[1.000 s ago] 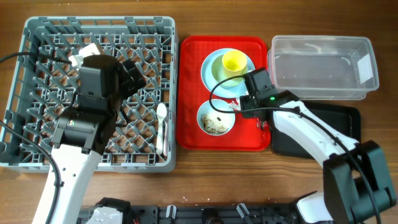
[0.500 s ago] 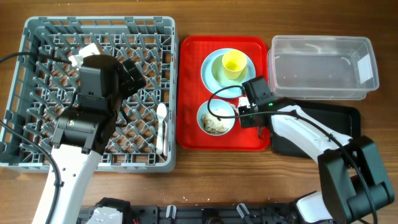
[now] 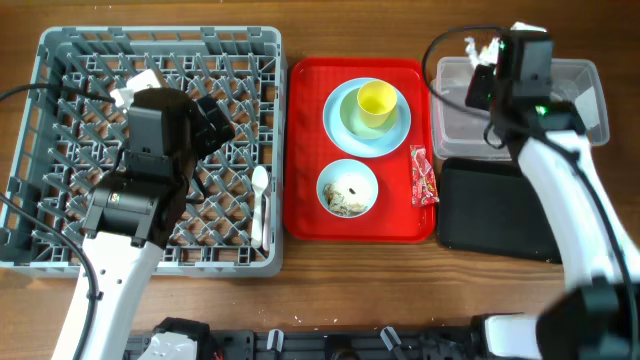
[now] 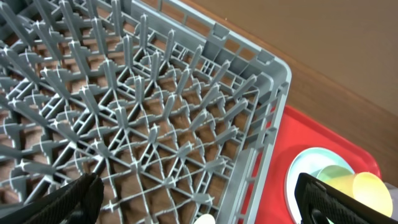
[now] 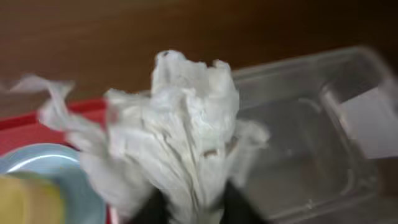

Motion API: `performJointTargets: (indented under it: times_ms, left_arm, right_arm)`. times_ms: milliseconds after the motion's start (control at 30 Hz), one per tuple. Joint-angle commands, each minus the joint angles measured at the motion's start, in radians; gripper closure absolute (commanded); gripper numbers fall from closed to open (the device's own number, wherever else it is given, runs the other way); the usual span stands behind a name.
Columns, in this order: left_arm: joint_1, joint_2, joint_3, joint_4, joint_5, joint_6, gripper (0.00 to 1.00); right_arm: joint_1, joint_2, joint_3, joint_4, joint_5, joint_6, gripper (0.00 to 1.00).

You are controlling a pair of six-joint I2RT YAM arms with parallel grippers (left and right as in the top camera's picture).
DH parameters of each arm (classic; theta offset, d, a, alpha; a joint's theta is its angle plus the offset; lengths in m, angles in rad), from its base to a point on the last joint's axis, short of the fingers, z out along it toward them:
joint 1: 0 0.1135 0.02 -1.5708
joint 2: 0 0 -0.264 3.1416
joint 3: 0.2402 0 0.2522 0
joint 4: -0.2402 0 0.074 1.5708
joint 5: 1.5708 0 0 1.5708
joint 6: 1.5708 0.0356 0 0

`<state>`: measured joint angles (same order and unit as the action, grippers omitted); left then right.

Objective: Sort waste into correct bins and load items into the dishwasher rack
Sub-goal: 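Carry the tissue with the right gripper into the clear bin and release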

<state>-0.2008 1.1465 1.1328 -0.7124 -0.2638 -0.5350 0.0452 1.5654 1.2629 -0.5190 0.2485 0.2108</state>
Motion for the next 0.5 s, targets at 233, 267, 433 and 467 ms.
performJointTargets:
  times_ms: [233, 267, 433, 467]
  left_arm:
    - [0.007, 0.0, 0.006, 0.0, -0.01, 0.004, 0.0]
    - [0.007, 0.0, 0.006, 0.0, -0.01, 0.005, 0.0]
    - [0.007, 0.0, 0.006, 0.0, -0.01, 0.004, 0.0]
    - [0.007, 0.0, 0.006, 0.0, -0.01, 0.004, 0.0]
  right_arm:
    - [-0.052, -0.182, 0.061, -0.33, -0.455, -0.024, 0.13]
    - [-0.03, -0.203, 0.06, -0.406, -0.457, -0.025, 0.28]
    - [0.195, -0.21, -0.083, -0.543, -0.399, 0.035, 0.66]
    - [0.244, -0.209, -0.134, -0.51, -0.319, 0.097, 0.66]
